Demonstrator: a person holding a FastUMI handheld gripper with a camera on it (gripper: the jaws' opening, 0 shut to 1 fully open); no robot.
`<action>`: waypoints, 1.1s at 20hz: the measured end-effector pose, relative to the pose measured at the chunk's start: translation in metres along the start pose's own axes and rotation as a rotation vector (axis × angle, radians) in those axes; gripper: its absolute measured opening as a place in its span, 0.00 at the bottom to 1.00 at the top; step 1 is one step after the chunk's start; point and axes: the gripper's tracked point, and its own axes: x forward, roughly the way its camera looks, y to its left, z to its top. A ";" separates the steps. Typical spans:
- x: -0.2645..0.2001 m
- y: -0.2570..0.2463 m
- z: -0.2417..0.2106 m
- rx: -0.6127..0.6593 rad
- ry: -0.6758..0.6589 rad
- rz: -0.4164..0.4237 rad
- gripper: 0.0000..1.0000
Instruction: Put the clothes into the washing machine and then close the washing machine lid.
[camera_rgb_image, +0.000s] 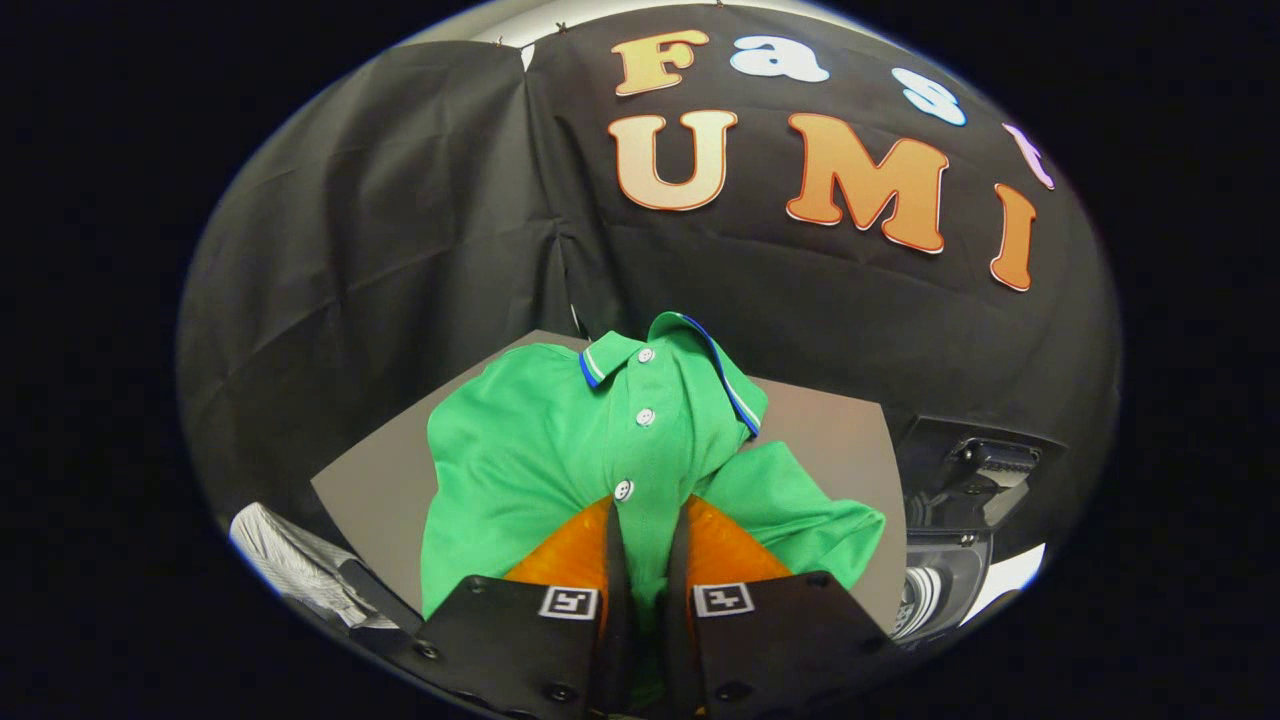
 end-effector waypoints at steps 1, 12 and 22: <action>0.001 -0.001 -0.004 0.004 0.019 0.008 0.21; -0.073 -0.025 0.073 0.099 -0.132 0.006 0.15; -0.167 -0.121 0.119 0.150 -0.296 -0.167 0.15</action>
